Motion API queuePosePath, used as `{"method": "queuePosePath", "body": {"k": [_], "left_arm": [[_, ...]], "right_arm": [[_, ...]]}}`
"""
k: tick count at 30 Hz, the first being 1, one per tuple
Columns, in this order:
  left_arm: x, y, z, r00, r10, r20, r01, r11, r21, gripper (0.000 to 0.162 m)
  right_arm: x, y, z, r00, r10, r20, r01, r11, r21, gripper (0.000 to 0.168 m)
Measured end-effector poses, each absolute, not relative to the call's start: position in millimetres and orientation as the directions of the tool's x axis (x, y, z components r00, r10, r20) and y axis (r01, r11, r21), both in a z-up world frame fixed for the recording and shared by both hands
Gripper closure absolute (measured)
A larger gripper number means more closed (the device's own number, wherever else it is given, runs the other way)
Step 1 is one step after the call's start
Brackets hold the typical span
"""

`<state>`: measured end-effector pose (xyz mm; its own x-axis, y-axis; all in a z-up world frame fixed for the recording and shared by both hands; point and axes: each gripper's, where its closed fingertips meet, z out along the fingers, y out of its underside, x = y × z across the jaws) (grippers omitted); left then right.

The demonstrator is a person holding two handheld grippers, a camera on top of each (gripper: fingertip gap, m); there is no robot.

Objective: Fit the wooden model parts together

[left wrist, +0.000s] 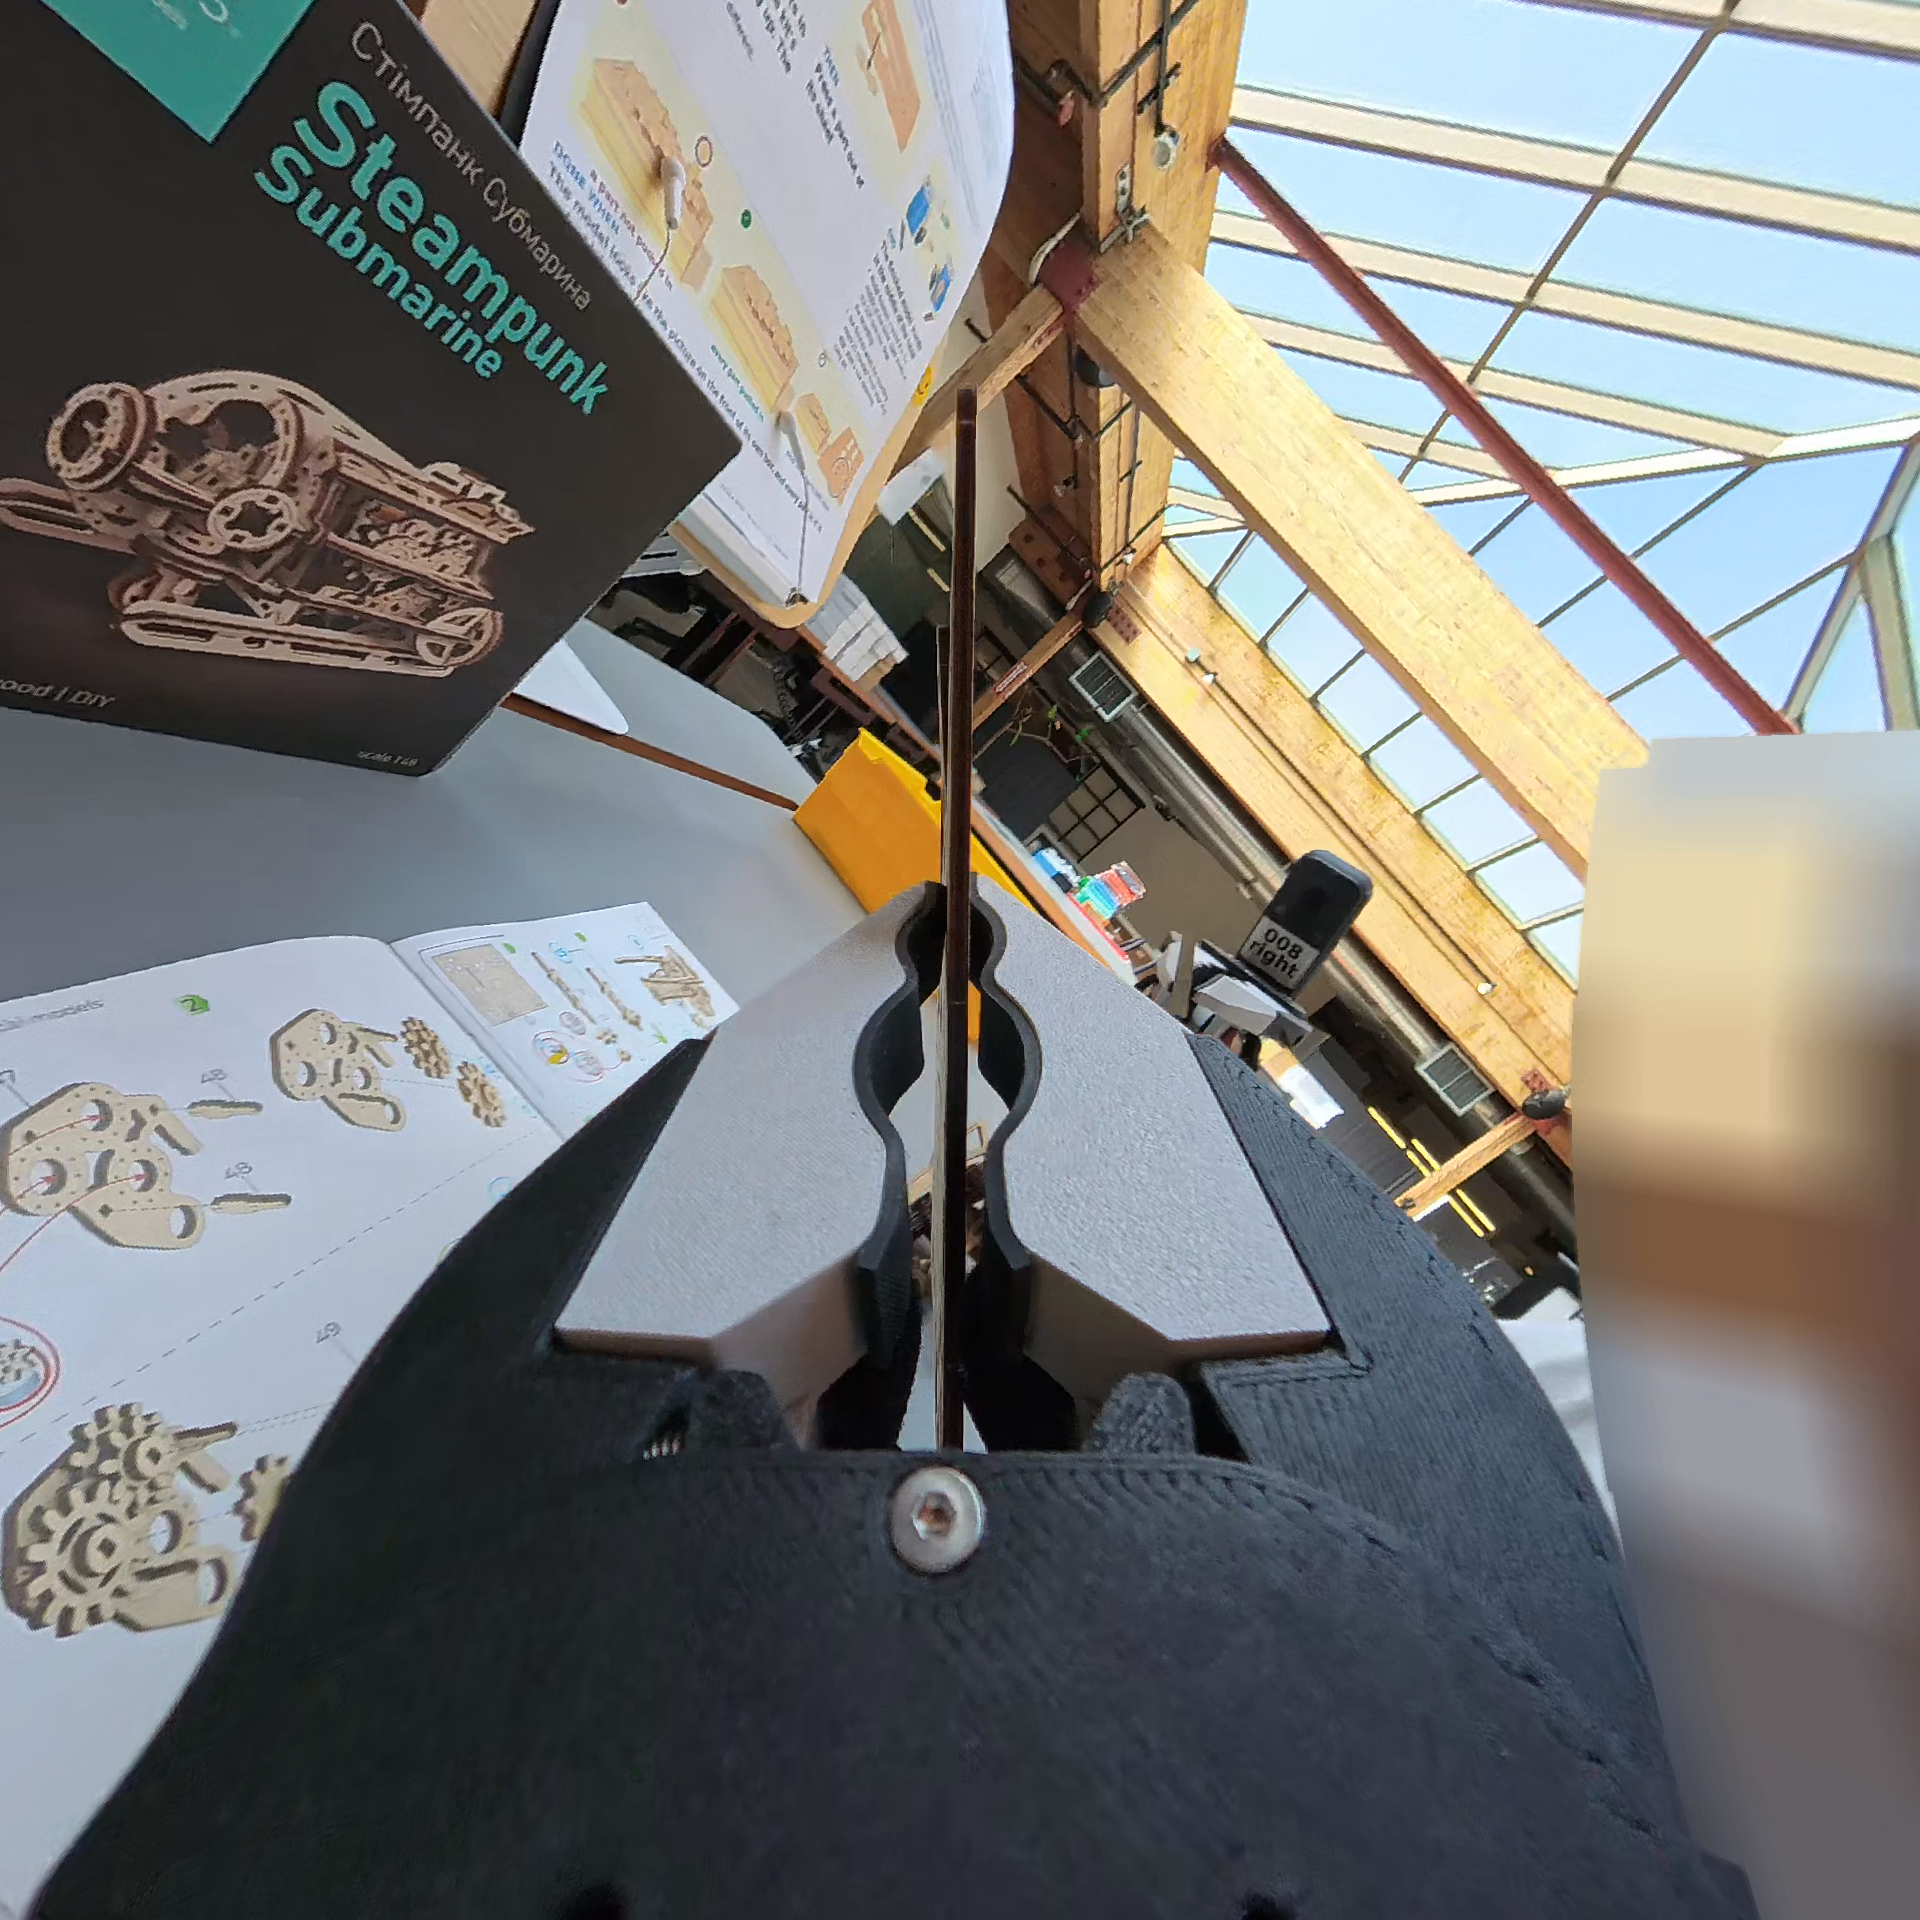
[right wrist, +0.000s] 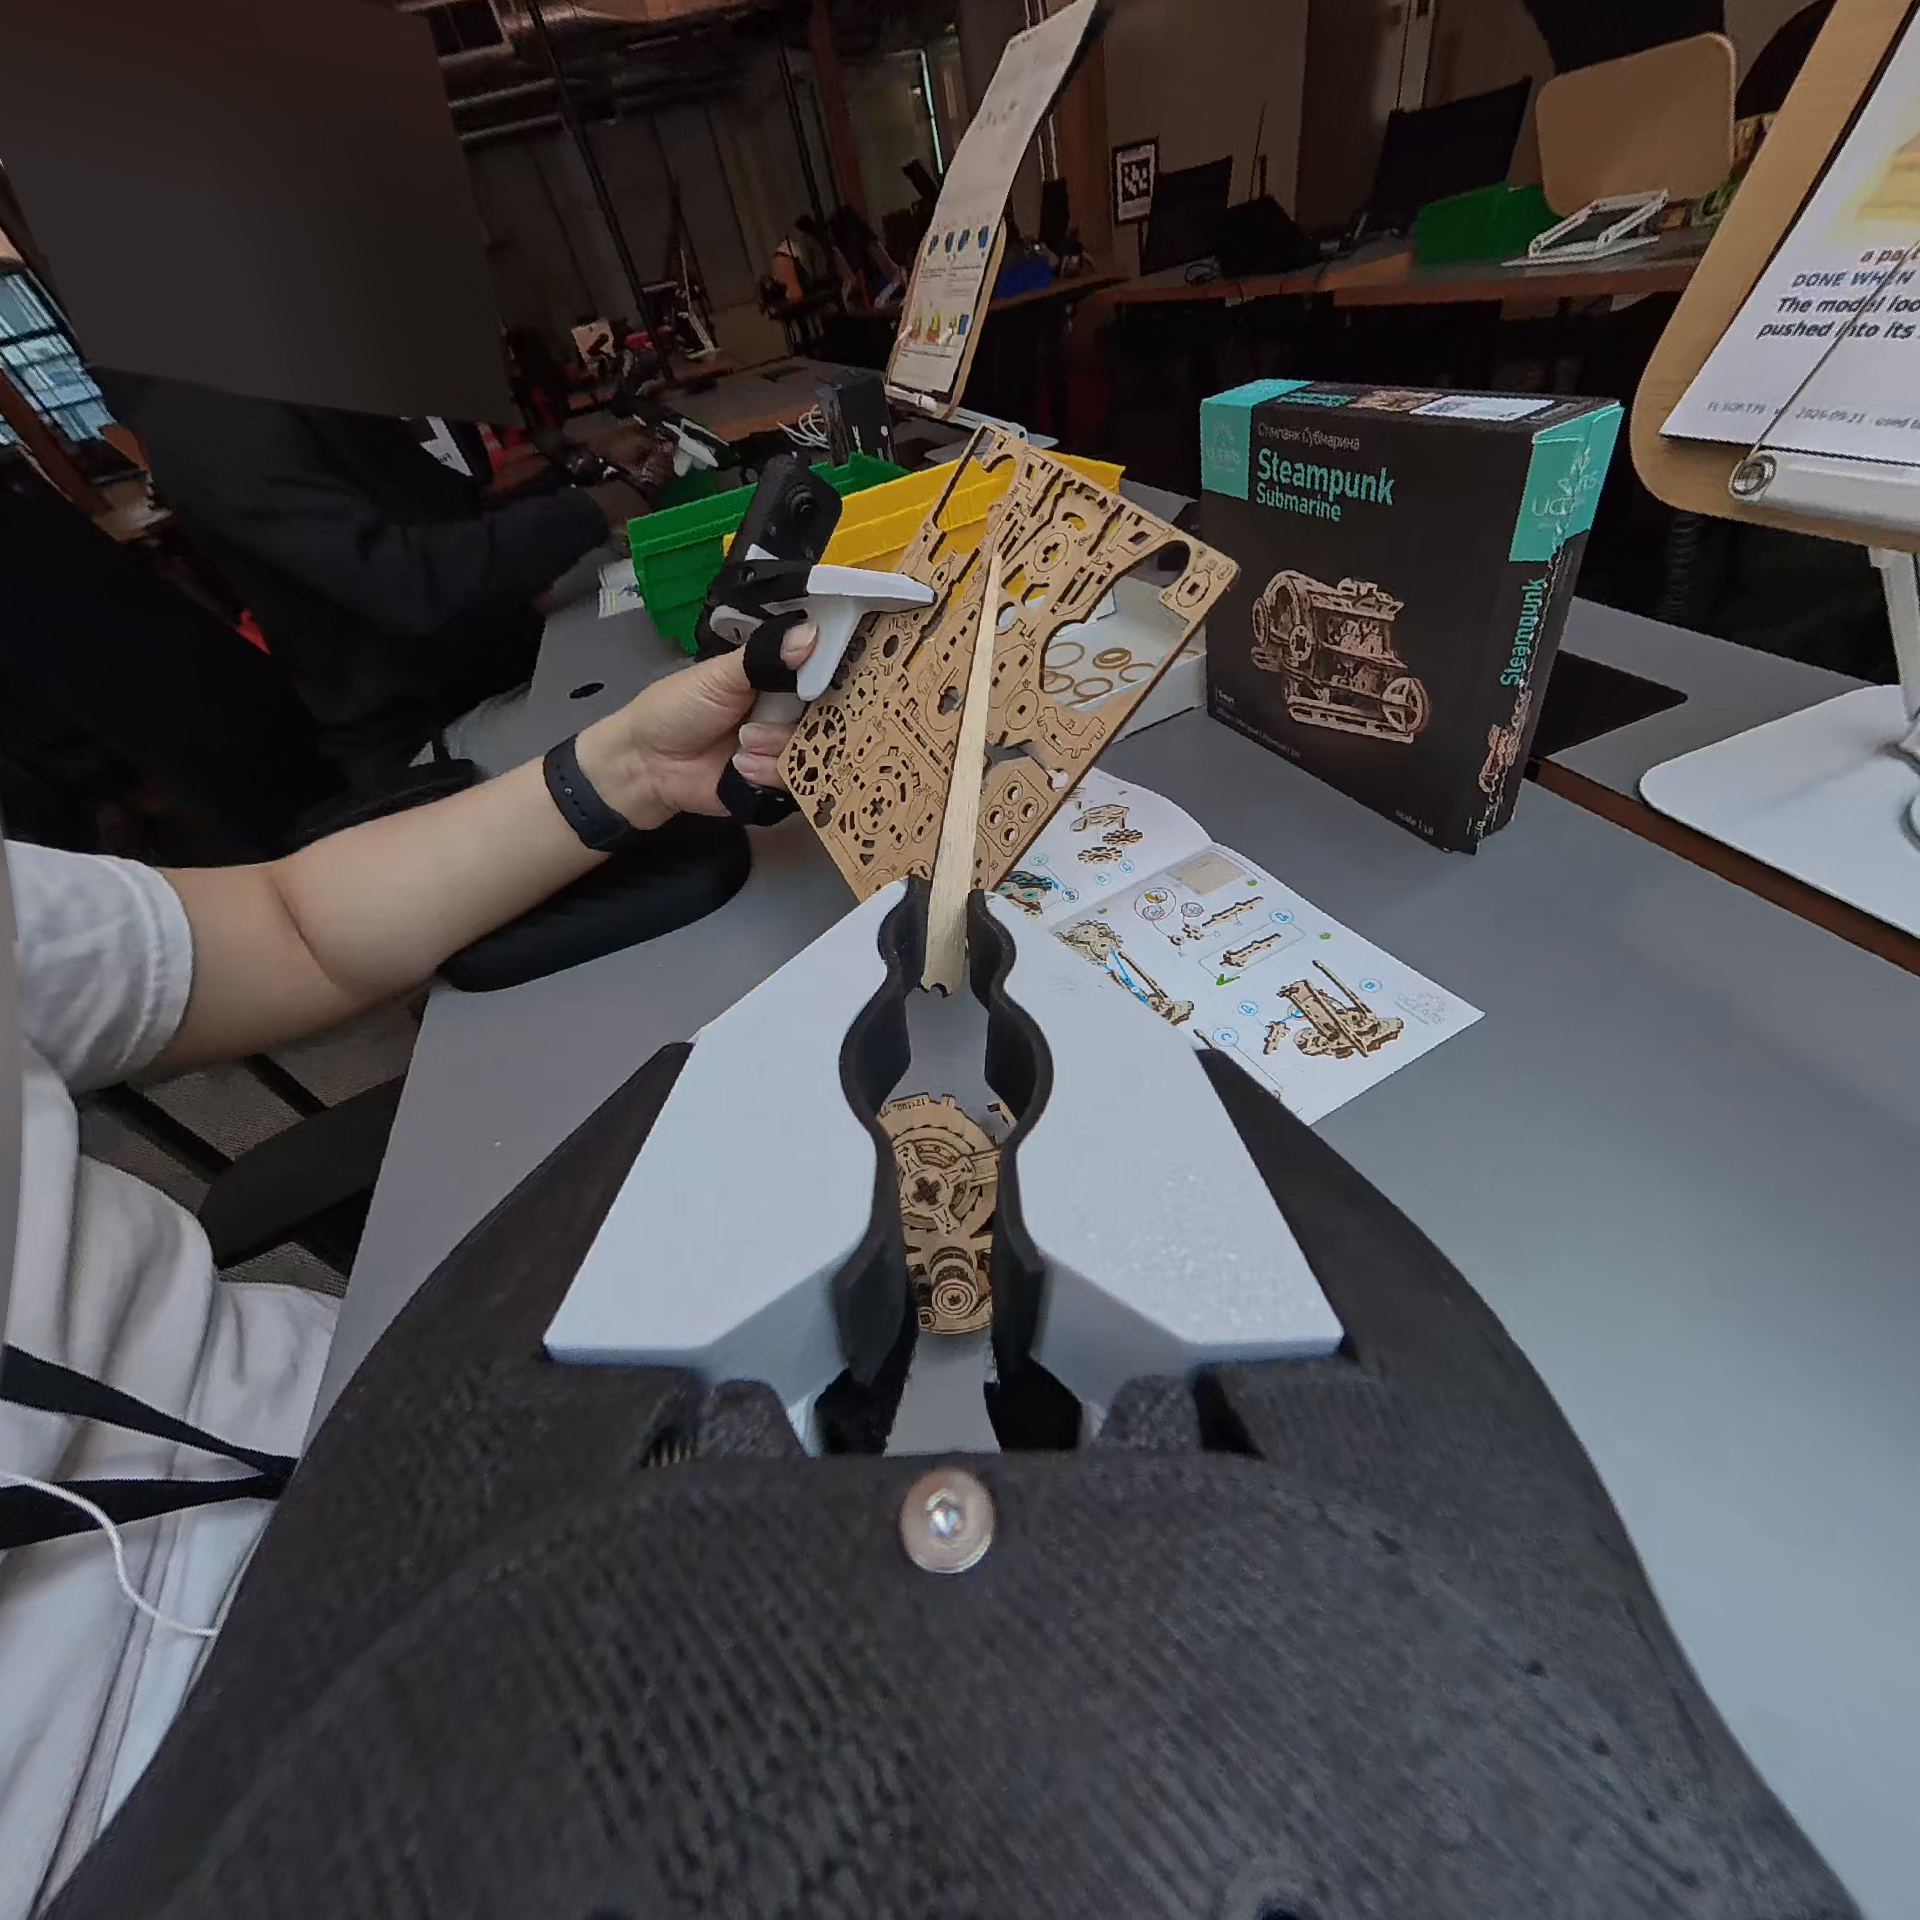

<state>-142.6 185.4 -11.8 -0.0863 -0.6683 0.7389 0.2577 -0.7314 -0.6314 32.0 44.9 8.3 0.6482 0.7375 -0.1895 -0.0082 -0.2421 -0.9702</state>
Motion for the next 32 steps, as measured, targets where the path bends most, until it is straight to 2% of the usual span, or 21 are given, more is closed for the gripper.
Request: {"method": "queuePosePath", "body": {"k": [4,9,17,23,26,32], "left_arm": [[-154,186,7,-0.196,-0.683,0.703,0.349,-0.719,-0.601,0.162],[-169,191,19,-0.147,-0.764,0.628,0.429,-0.621,-0.655,0.162],[-210,191,57,-0.198,-0.828,0.524,0.606,-0.524,-0.599,0.162],[-229,190,70,-0.21,-0.847,0.488,0.663,-0.49,-0.566,0.162],[-227,197,62,-0.158,-0.822,0.547,0.641,-0.507,-0.576,0.162],[-228,181,12,0.145,-0.759,0.635,0.468,-0.513,-0.72,0.161]], "right_arm": [[25,48,28,0.645,0.748,-0.155,0.01,-0.211,-0.978,0.162],[11,53,55,0.637,0.764,-0.1,0.061,-0.179,-0.982,0.162],[-16,59,91,0.623,0.783,0.003,0.146,-0.113,-0.983,0.162],[-29,60,106,0.622,0.781,0.057,0.2,-0.088,-0.976,0.162],[-42,58,79,0.602,0.798,0.028,0.277,-0.176,-0.945,0.162],[-60,42,-17,0.606,0.796,-0.022,0.482,-0.388,-0.785,0.162]]}}
